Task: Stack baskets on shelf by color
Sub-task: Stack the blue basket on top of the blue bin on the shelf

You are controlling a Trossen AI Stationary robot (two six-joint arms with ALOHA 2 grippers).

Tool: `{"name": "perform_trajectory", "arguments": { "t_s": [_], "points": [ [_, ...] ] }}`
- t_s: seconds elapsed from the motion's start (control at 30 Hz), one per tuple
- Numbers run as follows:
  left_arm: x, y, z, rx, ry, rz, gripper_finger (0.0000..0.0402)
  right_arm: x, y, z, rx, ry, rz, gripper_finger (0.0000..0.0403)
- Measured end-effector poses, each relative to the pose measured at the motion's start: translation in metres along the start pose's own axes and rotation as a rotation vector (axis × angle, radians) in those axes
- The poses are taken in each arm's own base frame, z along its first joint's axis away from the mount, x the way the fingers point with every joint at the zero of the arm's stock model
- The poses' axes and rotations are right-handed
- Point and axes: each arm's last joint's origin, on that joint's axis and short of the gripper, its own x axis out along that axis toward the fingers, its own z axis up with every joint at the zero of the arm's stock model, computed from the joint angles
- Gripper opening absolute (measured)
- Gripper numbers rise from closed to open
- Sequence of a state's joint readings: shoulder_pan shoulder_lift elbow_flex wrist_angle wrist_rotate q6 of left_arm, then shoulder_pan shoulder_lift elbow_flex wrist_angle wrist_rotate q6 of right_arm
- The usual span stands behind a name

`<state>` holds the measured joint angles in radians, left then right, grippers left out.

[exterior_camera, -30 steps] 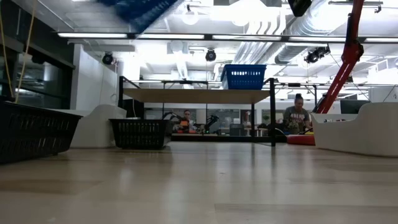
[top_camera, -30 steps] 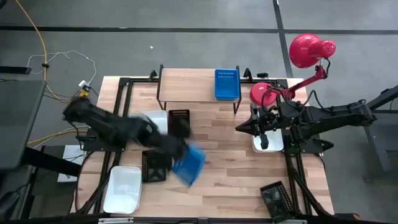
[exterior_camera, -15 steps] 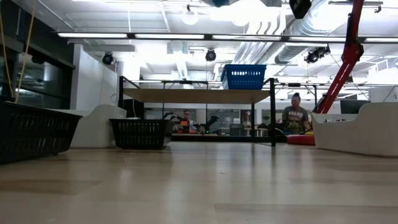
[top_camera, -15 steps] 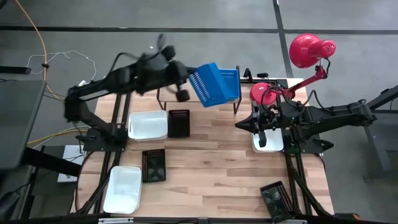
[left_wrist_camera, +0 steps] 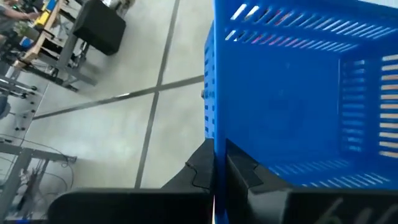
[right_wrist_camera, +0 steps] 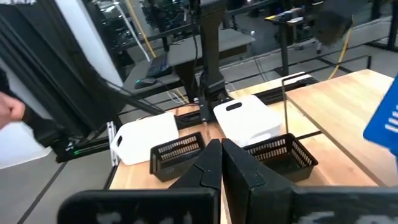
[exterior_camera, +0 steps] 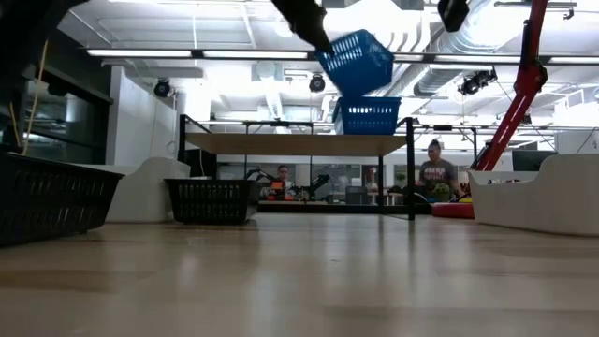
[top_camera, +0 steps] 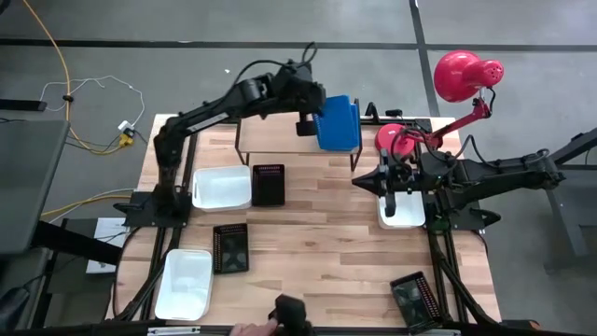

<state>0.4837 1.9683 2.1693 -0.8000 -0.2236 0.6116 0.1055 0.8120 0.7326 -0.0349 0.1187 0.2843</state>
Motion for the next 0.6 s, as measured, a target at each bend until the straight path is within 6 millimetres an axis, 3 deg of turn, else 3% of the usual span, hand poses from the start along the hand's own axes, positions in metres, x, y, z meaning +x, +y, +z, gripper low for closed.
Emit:
{"name": "perform_trajectory", "arguments": {
  "t_s": [0.2,0.6],
  "points": [
    [0.016,0.001,-0.002,0.035,-0.007,0.008,0.0000,0.000,0.000,0.000,0.003,0.001,-0.005,0.0000],
    [0.017,0.001,-0.001,0.095,-0.028,-0.006,0.0021,0.000,0.000,-0.001,0.002,0.006,-0.008,0.0000]
  ]
}}
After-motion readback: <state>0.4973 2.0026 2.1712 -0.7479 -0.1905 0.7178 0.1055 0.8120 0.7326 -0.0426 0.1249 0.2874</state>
